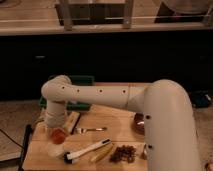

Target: Place apple in paper cup

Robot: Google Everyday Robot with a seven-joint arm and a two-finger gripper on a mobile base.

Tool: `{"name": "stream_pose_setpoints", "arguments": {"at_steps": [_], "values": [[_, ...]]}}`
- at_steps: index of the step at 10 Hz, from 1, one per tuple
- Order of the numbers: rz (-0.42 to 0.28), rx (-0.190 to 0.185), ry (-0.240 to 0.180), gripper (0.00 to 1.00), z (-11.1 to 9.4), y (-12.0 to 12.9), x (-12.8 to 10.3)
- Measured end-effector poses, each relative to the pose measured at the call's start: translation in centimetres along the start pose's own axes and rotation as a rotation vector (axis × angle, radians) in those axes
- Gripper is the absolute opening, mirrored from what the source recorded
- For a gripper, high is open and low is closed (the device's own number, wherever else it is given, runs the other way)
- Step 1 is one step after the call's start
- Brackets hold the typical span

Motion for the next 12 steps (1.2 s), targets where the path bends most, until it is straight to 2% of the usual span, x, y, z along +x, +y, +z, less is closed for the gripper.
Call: {"name": "stream_pose_setpoints", "arguments": {"at_steps": [2,3,10,12], "values": [[-0.011,-0.003,0.007,0.00,0.0,-0.7,-0.6],[-0.016,-0.003,0.010,0.03,0.1,-1.1,-0.9],[0.000,0.008,0.030,0.73,0.1,-1.3,-1.8],[0.004,0.008,0.032,0.80,0.0,-1.2,-1.8]]}}
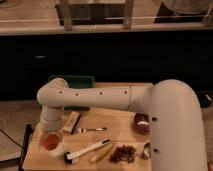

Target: Place apple in paper cup

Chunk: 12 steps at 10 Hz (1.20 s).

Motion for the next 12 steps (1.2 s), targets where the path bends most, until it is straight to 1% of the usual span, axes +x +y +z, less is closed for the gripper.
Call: {"name": "stream_pose_setpoints", "arguments": {"at_steps": [4,9,12], "values": [[0.008,-0.001,0.001,0.80,-0.30,0.33,-0.10],[0.003,0.003,0.006,0.80,-0.74,0.24,0.35],[0.005,0.010,0.017,0.80,-1.06,0.32,0.76]]}}
